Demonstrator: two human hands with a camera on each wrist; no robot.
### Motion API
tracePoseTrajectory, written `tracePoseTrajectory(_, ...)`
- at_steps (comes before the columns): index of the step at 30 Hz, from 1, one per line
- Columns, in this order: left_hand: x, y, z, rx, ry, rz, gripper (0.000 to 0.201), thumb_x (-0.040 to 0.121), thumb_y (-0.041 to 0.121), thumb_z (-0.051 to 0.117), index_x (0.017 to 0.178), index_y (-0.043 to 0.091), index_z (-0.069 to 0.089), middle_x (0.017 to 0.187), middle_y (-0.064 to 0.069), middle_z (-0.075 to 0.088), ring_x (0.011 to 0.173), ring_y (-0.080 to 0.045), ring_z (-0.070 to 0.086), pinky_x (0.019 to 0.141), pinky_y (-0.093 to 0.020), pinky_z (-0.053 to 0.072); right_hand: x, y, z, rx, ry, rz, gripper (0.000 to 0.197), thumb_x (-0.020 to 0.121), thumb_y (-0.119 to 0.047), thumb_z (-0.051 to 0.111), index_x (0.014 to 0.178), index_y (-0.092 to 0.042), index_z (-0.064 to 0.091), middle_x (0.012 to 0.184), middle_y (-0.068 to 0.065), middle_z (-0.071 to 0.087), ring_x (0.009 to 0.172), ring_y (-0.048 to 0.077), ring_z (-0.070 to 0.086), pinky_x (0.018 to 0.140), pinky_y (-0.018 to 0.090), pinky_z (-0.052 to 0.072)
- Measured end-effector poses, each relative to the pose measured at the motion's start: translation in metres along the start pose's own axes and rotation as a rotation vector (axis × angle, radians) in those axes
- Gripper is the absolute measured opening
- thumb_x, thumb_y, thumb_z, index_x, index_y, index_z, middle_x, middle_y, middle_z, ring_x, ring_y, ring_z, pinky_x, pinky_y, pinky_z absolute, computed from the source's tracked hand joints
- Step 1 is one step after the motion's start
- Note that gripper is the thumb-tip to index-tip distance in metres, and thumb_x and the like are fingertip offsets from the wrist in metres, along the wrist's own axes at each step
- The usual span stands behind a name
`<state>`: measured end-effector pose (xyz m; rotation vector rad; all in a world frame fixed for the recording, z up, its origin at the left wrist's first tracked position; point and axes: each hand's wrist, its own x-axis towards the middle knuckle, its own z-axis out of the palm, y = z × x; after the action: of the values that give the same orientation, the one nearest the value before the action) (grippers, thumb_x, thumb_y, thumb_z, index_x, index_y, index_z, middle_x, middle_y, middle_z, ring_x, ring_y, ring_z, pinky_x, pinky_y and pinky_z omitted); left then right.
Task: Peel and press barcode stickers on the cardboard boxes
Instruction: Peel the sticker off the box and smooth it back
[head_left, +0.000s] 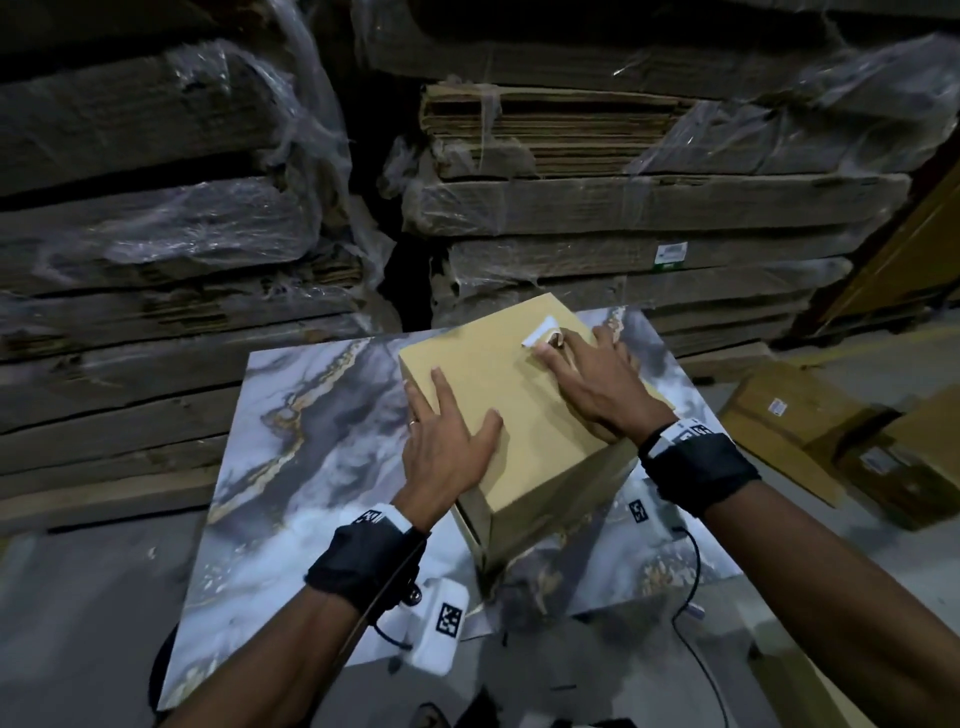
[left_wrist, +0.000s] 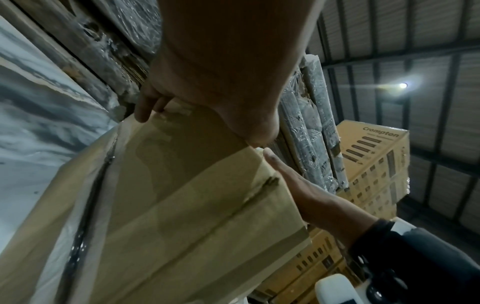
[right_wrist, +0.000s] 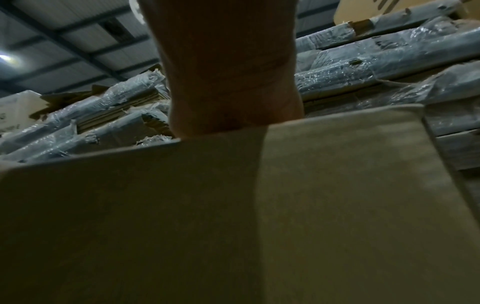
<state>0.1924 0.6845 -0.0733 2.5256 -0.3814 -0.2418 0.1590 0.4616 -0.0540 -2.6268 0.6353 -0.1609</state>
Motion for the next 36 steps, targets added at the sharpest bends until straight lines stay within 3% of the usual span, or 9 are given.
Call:
tracePoseTrajectory(7, -0.001, 0.017, -0.003, -0.029, 0.043, -0.092, 0.092, 0.093, 0.060, 0.050, 0.161, 0.022, 0.001, 0.165, -0.017, -0.001, 0.139, -0.047, 0.034, 0.105, -0.049, 0.040, 0.000, -0.003, 0.000, -0.047, -0.010, -0.049, 0.063, 0.097, -0.073, 0.030, 0.139, -0.029, 0.045, 0.135, 0.026, 0.044, 0.128, 0.047, 0.040, 0.107, 0.059, 0.036)
tracePoseTrajectory(13, -0.016, 0.013, -0.003, -0.065, 0.138, -0.151, 0.090, 0.085, 0.065, 0.043, 0.159, 0.023, 0.011, 0.154, -0.021, 0.019, 0.130, -0.051, 0.039, 0.106, -0.054, 0.040, -0.023, -0.013, 0.003, 0.043, 0.021, -0.109, 0.060, 0.098, -0.072, 0.031, 0.133, -0.028, 0.054, 0.133, 0.025, 0.046, 0.124, 0.046, 0.041, 0.106, 0.057, 0.034)
tracePoseTrajectory(17, -0.038, 0.001, -0.011, -0.049, 0.227, -0.199, 0.084, 0.092, 0.059, 0.049, 0.160, 0.023, 0.015, 0.151, -0.020, 0.023, 0.129, -0.047, 0.040, 0.105, -0.051, 0.039, -0.040, -0.029, 0.008, 0.105, 0.030, -0.166, 0.061, 0.099, -0.072, 0.030, 0.130, -0.026, 0.056, 0.136, 0.024, 0.045, 0.124, 0.043, 0.041, 0.107, 0.055, 0.031)
tracePoseTrajectory(21, -0.062, -0.019, -0.025, -0.079, 0.320, -0.272, 0.083, 0.085, 0.059, 0.051, 0.155, 0.027, 0.021, 0.152, -0.018, 0.021, 0.128, -0.046, 0.040, 0.108, -0.054, 0.039, -0.055, -0.057, 0.016, 0.166, 0.003, -0.251, 0.062, 0.099, -0.073, 0.030, 0.122, -0.024, 0.060, 0.129, 0.019, 0.045, 0.121, 0.042, 0.041, 0.108, 0.054, 0.031)
tracePoseTrajectory(25, -0.092, -0.044, -0.046, -0.131, 0.441, -0.373, 0.082, 0.082, 0.058, 0.052, 0.153, 0.028, 0.027, 0.144, -0.017, 0.029, 0.126, -0.044, 0.040, 0.109, -0.050, 0.039, -0.070, -0.093, 0.028, 0.214, -0.048, -0.371, 0.062, 0.099, -0.073, 0.030, 0.117, -0.023, 0.061, 0.132, 0.018, 0.044, 0.122, 0.042, 0.040, 0.109, 0.055, 0.031)
tracePoseTrajectory(29, -0.128, -0.071, -0.071, -0.131, 0.539, -0.498, 0.085, 0.086, 0.055, 0.058, 0.158, 0.027, 0.023, 0.147, -0.018, 0.028, 0.127, -0.043, 0.041, 0.110, -0.048, 0.038, -0.090, -0.138, 0.046, 0.259, -0.114, -0.490, 0.061, 0.098, -0.074, 0.030, 0.118, -0.025, 0.061, 0.141, 0.019, 0.043, 0.130, 0.042, 0.036, 0.112, 0.057, 0.028)
tracePoseTrajectory(36, -0.213, -0.128, -0.104, -0.142, 0.729, -0.714, 0.093, 0.079, 0.065, 0.049, 0.159, 0.028, 0.020, 0.149, -0.013, 0.025, 0.132, -0.039, 0.038, 0.109, -0.052, 0.042, -0.149, -0.222, 0.077, 0.333, -0.247, -0.715, 0.063, 0.096, -0.077, 0.030, 0.119, -0.030, 0.064, 0.143, 0.016, 0.041, 0.132, 0.041, 0.035, 0.114, 0.057, 0.029)
